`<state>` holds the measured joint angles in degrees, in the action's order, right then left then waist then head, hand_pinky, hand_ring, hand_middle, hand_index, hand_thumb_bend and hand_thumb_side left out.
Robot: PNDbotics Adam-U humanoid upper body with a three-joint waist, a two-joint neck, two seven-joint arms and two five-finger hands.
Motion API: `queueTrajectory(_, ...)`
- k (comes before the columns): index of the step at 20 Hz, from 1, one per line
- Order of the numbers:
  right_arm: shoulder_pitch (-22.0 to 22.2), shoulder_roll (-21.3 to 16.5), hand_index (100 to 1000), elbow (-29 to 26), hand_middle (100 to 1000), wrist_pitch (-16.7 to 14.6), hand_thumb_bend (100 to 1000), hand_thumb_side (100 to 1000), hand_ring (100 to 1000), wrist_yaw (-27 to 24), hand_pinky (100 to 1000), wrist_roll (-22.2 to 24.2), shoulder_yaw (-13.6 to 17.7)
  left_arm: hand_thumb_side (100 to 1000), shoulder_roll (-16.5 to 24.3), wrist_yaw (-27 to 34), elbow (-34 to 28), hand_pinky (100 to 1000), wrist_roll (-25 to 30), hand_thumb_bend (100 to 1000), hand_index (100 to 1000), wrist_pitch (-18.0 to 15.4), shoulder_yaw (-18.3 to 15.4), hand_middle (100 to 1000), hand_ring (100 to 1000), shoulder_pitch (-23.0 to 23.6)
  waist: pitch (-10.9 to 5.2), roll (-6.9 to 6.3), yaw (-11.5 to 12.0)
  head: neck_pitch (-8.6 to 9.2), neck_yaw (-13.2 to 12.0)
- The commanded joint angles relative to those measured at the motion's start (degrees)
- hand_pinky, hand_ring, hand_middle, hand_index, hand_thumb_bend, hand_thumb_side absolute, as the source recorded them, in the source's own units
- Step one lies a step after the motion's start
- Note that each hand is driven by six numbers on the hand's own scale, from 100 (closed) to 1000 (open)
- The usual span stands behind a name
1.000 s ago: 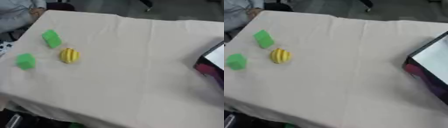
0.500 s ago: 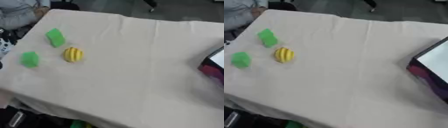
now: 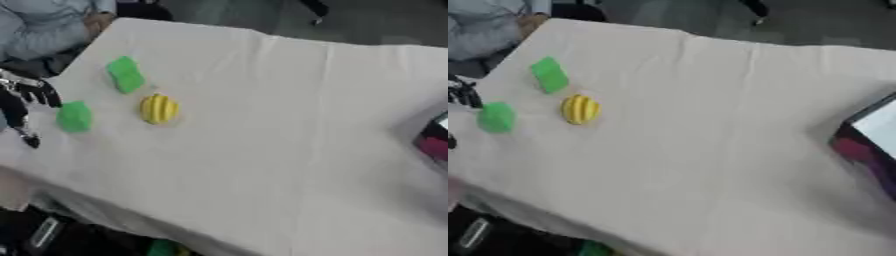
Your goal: Pick up the objects with one hand, pass them to the other hand, and then place them into the box on the other side of the table.
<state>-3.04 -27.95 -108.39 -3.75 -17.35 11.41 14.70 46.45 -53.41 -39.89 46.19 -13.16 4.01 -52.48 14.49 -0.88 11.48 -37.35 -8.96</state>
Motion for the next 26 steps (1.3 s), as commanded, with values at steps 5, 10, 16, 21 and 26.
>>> queueTrajectory(5,-0.2,-0.2,1000,-0.3,1000,0.2,100,631,1000,1.1,1000,0.1,0.3,100,0.4,-2.9,1.0,893,-5.5,751,825,-0.1,-1.5,787,890,-0.8,0.56,0.93,0.0,0.6,0.4)
queueTrajectory(10,0.0,-0.1,1000,-0.3,1000,0.1,100,629,1000,1.6,1000,0.1,0.3,100,0.5,0.6,0.0,881,-4.1,769,811,-1.8,-4.4,761,869,-1.4,0.7,1.13,0.2,0.35,0.8)
queueTrajectory(16,0.1,-0.1,1000,-0.3,1000,0.0,100,632,1000,1.8,1000,0.3,0.2,100,2.3,6.7,-3.4,884,-3.2,769,815,0.3,-5.2,760,870,-1.7,0.81,1.15,0.1,0.33,0.9)
queueTrajectory(21,0.0,0.2,1000,-0.2,1000,0.1,100,638,1000,2.0,1000,0.4,0.2,100,2.1,6.4,-3.7,887,-3.7,767,827,3.0,-3.6,770,880,-1.8,0.99,1.21,-0.3,0.58,0.4)
queueTrajectory(26,0.0,0.5,1000,-0.1,1000,0.2,100,642,1000,2.2,1000,0.4,0.3,100,2.0,1.9,-3.7,910,-5.7,665,847,4.0,-2.9,791,900,-2.7,1.23,1.34,-0.6,0.95,-0.1)
